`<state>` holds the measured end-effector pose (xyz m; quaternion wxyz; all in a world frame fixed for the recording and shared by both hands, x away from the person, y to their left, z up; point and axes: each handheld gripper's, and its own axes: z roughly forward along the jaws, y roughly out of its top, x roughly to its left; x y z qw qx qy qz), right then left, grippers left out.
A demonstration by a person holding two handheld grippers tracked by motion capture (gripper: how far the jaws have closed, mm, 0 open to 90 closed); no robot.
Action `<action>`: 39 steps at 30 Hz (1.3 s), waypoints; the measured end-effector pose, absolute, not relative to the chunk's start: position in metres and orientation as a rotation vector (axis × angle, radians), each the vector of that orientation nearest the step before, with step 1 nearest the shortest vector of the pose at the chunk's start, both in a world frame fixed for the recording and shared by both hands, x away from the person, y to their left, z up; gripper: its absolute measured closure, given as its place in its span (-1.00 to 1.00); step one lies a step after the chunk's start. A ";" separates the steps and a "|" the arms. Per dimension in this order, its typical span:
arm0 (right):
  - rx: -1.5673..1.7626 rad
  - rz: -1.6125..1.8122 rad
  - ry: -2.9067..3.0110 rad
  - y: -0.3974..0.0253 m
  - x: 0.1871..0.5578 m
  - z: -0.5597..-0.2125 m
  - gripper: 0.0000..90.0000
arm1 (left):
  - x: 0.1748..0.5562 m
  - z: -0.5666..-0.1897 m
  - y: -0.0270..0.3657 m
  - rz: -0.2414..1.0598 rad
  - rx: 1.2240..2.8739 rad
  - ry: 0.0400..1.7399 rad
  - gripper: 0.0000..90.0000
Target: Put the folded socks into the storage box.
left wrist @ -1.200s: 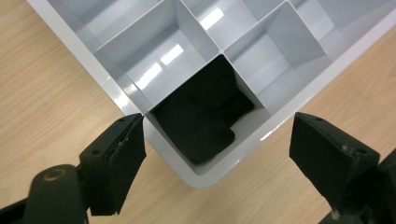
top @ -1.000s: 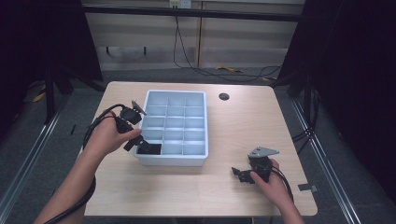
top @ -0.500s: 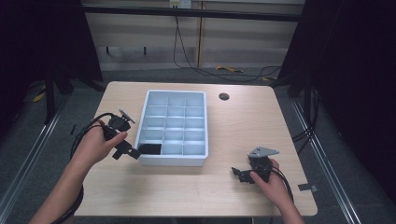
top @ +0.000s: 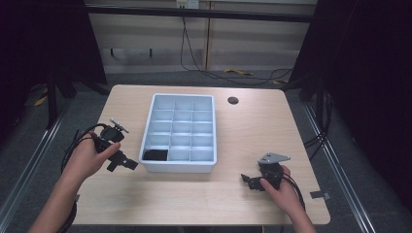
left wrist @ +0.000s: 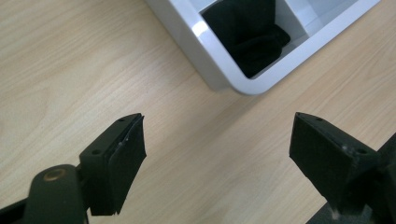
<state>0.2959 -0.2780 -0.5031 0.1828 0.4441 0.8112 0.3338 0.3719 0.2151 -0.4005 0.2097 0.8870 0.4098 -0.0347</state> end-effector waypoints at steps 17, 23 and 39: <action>1.254 0.940 2.285 -0.278 0.296 -0.503 -0.74 | 0.358 -0.433 0.225 -0.125 2.410 1.129 -0.59; 1.253 0.941 2.285 -0.278 0.296 -0.503 -0.74 | 0.354 -0.446 0.229 -0.133 2.385 1.126 -0.59; 1.252 0.943 2.285 -0.278 0.296 -0.503 -0.74 | 0.353 -0.455 0.240 -0.126 2.358 1.164 -0.59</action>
